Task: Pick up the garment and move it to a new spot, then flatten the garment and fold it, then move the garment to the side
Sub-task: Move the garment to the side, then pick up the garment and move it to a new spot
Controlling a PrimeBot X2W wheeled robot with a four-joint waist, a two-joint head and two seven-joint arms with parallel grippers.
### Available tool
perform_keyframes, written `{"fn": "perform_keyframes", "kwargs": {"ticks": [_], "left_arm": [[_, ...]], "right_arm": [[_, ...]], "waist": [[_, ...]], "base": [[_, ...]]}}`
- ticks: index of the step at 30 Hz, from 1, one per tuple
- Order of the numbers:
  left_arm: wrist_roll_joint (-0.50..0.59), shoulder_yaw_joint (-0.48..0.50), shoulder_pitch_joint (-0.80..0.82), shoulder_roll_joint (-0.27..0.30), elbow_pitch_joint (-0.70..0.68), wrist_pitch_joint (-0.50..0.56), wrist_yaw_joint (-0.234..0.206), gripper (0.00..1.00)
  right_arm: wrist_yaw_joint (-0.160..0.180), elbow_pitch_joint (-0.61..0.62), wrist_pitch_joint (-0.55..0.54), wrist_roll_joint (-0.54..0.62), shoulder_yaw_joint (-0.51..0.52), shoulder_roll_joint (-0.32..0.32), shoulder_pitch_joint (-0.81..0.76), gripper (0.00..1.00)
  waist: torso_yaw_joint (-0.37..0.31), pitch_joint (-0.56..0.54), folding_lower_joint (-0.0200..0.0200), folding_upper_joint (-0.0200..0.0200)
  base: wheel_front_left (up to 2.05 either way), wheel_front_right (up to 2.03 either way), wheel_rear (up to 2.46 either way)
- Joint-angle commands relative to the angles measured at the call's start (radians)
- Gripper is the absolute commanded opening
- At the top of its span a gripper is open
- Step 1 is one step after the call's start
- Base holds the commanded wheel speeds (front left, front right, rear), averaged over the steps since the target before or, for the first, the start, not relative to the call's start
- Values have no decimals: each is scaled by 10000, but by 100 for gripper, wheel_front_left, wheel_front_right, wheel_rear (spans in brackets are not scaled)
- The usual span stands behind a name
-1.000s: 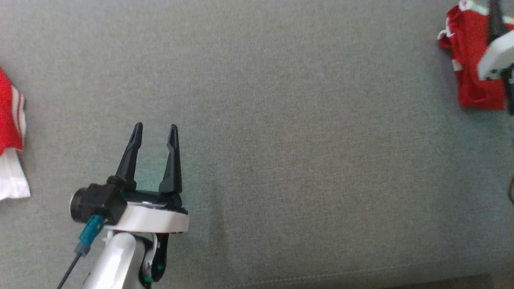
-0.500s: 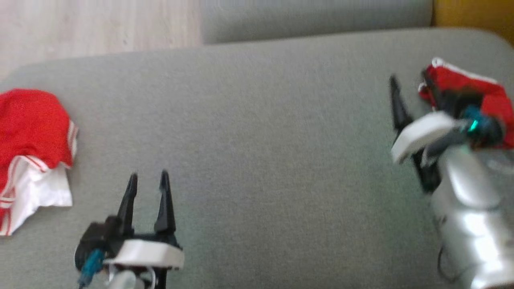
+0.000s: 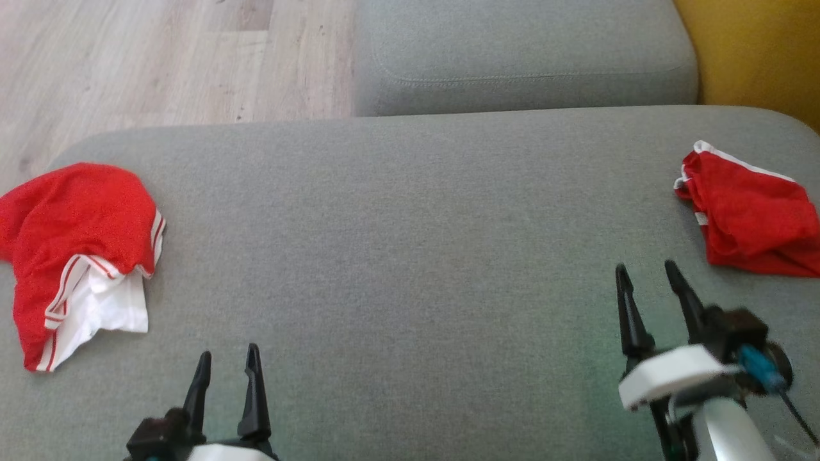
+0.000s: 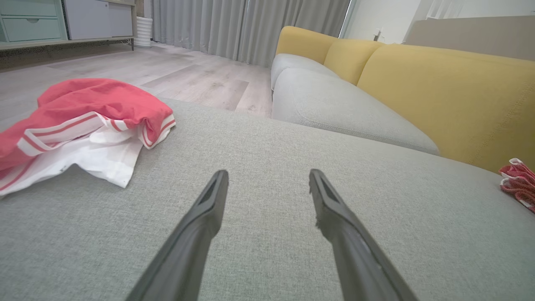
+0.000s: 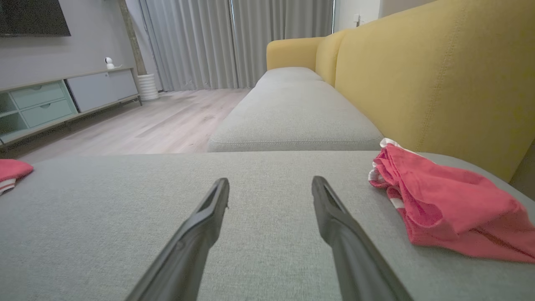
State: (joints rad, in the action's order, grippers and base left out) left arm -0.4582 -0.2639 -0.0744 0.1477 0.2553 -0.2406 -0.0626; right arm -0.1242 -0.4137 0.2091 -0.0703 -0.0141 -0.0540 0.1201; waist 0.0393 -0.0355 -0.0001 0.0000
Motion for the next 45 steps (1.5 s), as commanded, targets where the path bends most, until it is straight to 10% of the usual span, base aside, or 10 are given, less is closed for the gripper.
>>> {"fn": "perform_keyframes", "kwargs": {"ticks": [1, 23, 45], "left_arm": [[-30, 344, 240, 63, -326, -173, -74, 100], [13, 99, 251, 63, -473, -109, -162, 100], [13, 431, 308, 480, -1166, -64, -450, 100]], "right_arm": [[-65, 731, -35, -238, -230, 30, -15, 100], [-65, 2483, -622, -702, -582, 37, -1532, 100], [-65, 2274, -448, -1059, -1346, 37, -967, 100]], "waist": [[-29, -46, 1, 0], [-17, -78, 1, 0], [4661, 221, 1, 0]], "base": [[0, 0, 0], [0, 0, 0], [0, 0, 0]]}}
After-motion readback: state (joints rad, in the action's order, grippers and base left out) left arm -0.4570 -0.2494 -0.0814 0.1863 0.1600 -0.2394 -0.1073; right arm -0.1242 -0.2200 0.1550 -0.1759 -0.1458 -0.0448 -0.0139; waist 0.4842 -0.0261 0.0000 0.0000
